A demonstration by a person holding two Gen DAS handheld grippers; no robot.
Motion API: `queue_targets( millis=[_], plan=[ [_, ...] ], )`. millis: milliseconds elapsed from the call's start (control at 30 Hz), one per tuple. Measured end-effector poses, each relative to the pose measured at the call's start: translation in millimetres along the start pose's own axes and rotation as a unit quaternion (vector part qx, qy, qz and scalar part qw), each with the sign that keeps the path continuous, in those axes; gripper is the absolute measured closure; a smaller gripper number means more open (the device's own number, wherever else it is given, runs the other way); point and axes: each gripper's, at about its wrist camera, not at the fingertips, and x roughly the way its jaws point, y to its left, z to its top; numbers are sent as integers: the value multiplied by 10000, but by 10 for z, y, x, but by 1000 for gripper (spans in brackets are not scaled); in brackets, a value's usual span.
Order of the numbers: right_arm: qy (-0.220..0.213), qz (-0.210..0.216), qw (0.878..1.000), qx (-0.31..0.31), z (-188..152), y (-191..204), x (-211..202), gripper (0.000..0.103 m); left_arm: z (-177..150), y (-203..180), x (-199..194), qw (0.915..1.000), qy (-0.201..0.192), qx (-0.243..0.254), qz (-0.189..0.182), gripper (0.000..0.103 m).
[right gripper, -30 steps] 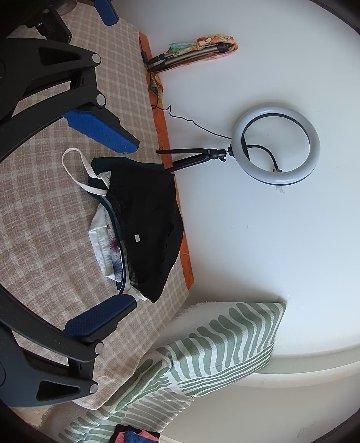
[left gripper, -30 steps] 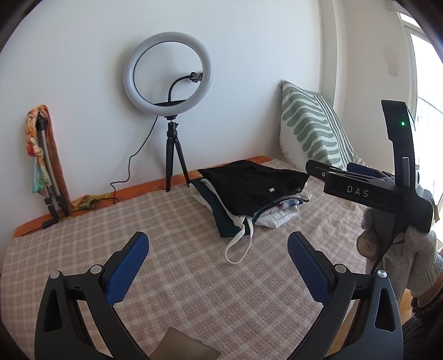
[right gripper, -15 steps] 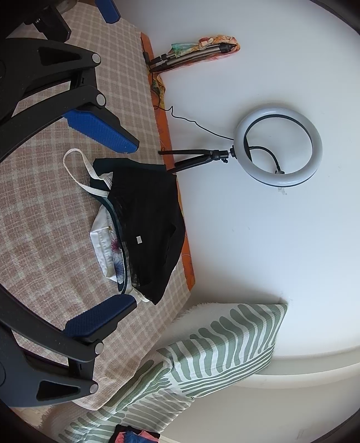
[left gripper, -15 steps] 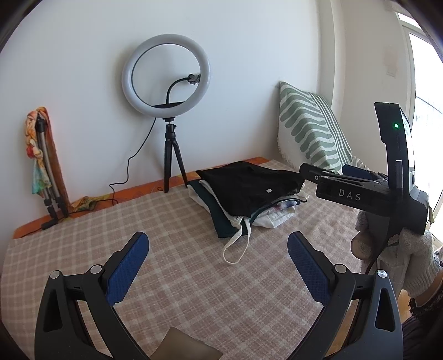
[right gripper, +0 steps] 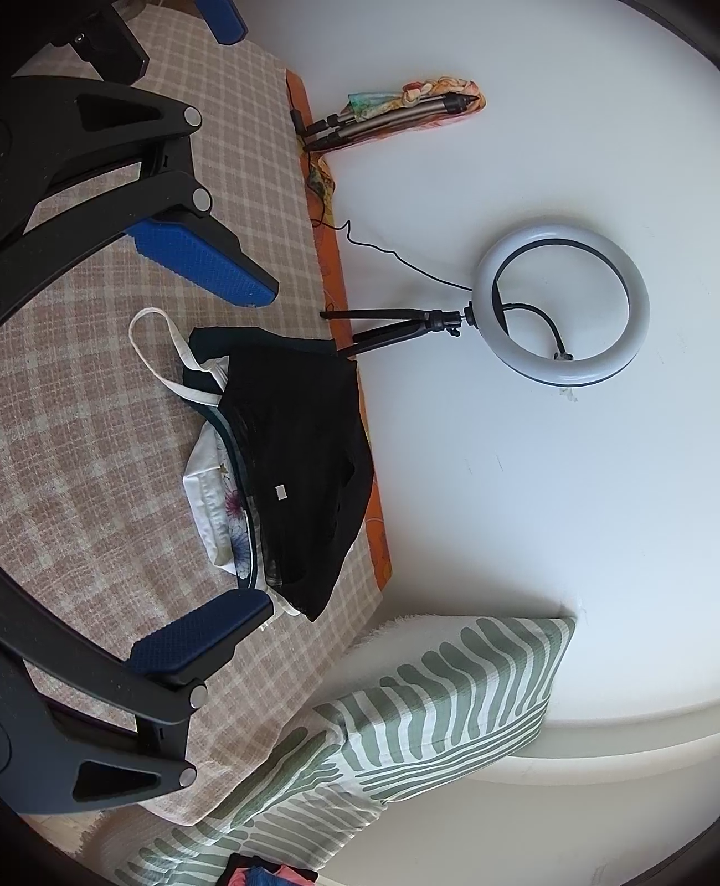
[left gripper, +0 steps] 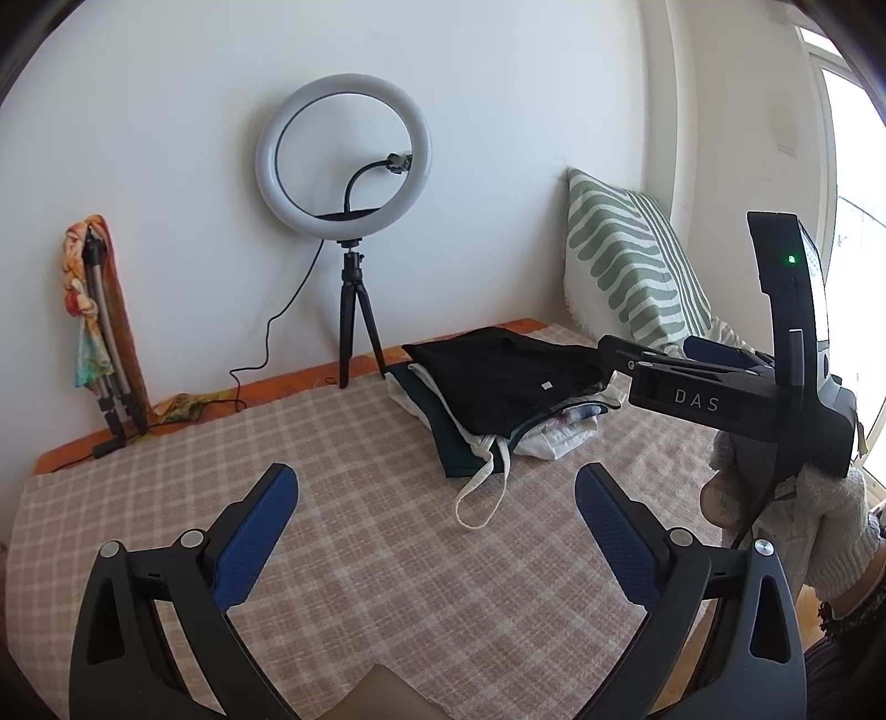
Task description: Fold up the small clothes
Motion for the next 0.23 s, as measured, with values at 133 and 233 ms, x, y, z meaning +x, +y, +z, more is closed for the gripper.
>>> queue_targets(
  millis=[133,233],
  plan=[
    [13,50,10000,-24,-2,54,4,0,-2,7,-31,10000,-63,18,3,3],
    [12,75,10000,-41,-5,82,-1,0,-3,18,-46,10000,-76,26,46,3]
  ],
)
